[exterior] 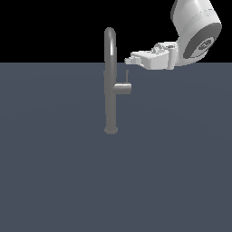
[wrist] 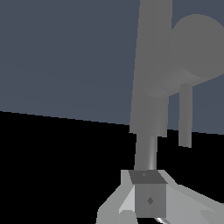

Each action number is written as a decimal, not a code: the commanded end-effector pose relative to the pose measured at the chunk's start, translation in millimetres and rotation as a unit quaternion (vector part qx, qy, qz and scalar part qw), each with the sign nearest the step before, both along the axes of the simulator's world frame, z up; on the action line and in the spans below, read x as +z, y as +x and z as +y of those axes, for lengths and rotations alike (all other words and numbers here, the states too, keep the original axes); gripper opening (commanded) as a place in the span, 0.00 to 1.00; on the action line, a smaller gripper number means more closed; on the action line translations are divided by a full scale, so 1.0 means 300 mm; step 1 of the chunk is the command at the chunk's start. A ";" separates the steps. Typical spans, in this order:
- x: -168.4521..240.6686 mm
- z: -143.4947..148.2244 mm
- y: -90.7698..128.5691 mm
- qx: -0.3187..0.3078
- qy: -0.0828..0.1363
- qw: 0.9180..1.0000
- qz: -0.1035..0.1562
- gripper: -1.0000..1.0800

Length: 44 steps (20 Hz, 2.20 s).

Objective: Turn on the faucet by rotating a designated handle.

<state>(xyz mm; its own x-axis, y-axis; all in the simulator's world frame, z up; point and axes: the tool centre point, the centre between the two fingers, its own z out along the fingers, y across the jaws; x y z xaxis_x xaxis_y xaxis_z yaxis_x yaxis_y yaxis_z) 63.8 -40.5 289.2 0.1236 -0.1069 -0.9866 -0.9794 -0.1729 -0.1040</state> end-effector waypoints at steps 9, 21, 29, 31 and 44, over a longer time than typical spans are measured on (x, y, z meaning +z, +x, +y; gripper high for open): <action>-0.129 0.007 0.041 -0.051 0.054 0.996 0.057 0.00; -0.119 0.006 0.002 -0.053 0.056 0.995 0.060 0.00; -0.106 0.005 -0.036 -0.055 0.056 0.995 0.060 0.00; -0.106 0.003 -0.054 -0.055 0.056 0.995 0.060 0.00; -0.103 -0.001 -0.142 -0.056 0.055 0.995 0.056 0.00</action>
